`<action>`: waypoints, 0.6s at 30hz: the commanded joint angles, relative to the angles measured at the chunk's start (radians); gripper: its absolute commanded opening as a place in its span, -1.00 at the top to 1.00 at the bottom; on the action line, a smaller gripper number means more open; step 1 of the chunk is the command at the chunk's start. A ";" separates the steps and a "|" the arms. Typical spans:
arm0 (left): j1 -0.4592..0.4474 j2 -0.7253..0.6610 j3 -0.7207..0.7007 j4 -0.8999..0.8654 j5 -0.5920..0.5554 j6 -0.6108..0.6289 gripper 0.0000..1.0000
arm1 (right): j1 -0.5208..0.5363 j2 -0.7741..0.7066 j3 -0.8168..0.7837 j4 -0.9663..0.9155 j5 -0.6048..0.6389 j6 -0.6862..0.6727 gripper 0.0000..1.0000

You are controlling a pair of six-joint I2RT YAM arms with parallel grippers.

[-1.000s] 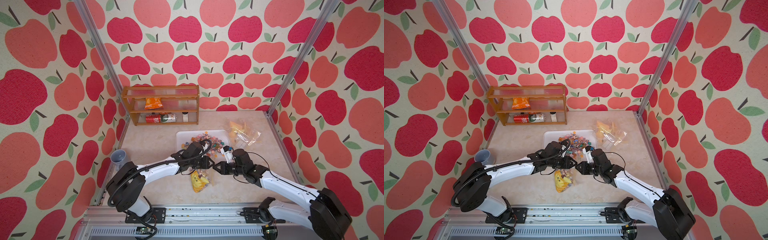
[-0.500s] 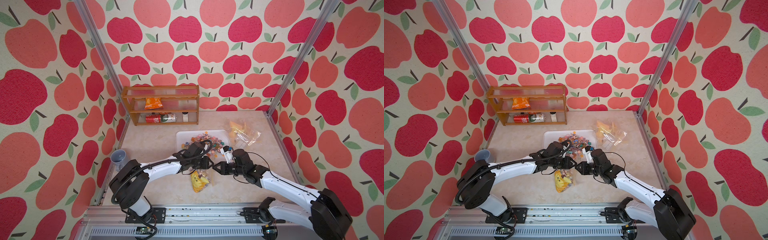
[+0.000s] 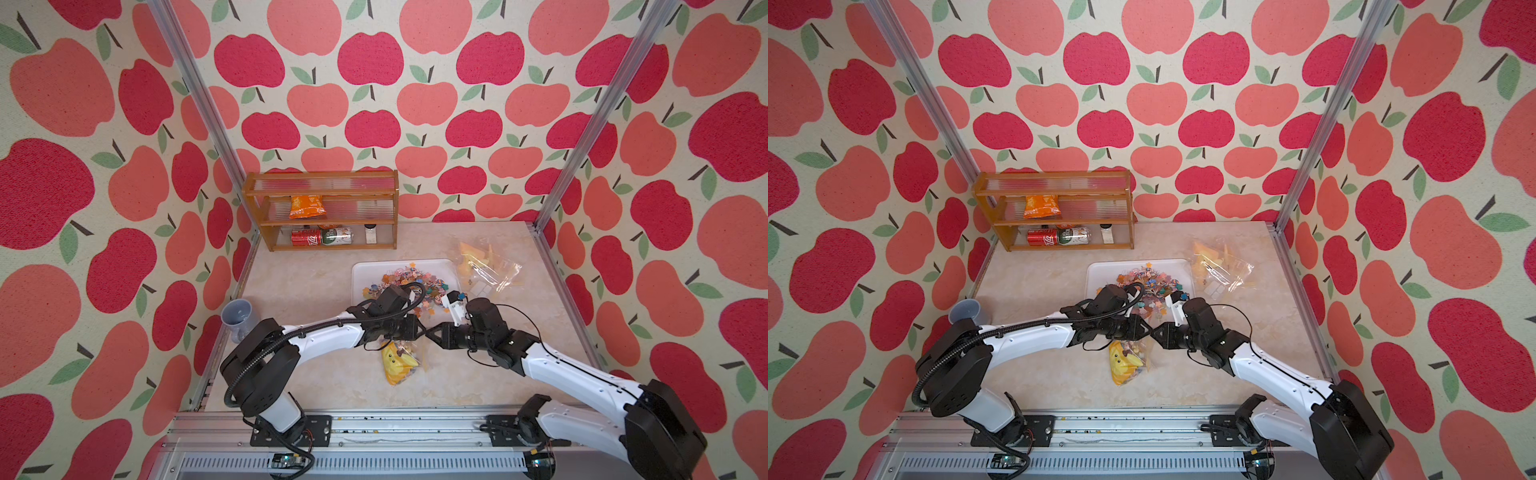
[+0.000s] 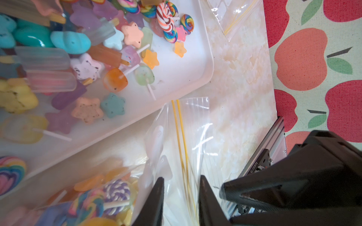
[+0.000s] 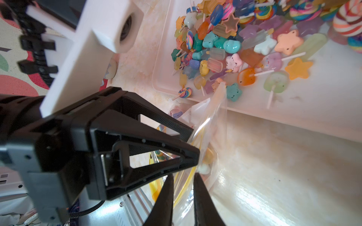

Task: Pour candies out of the ziploc bag
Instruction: Open the ziploc bag at the center of the board.

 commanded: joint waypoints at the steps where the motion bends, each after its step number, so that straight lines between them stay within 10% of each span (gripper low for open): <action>1: -0.005 0.003 0.020 -0.033 -0.018 0.021 0.43 | 0.004 -0.019 0.011 -0.047 0.036 -0.026 0.59; 18: -0.005 -0.017 0.016 -0.018 -0.012 0.018 0.44 | -0.004 0.081 0.021 -0.003 0.036 -0.015 0.65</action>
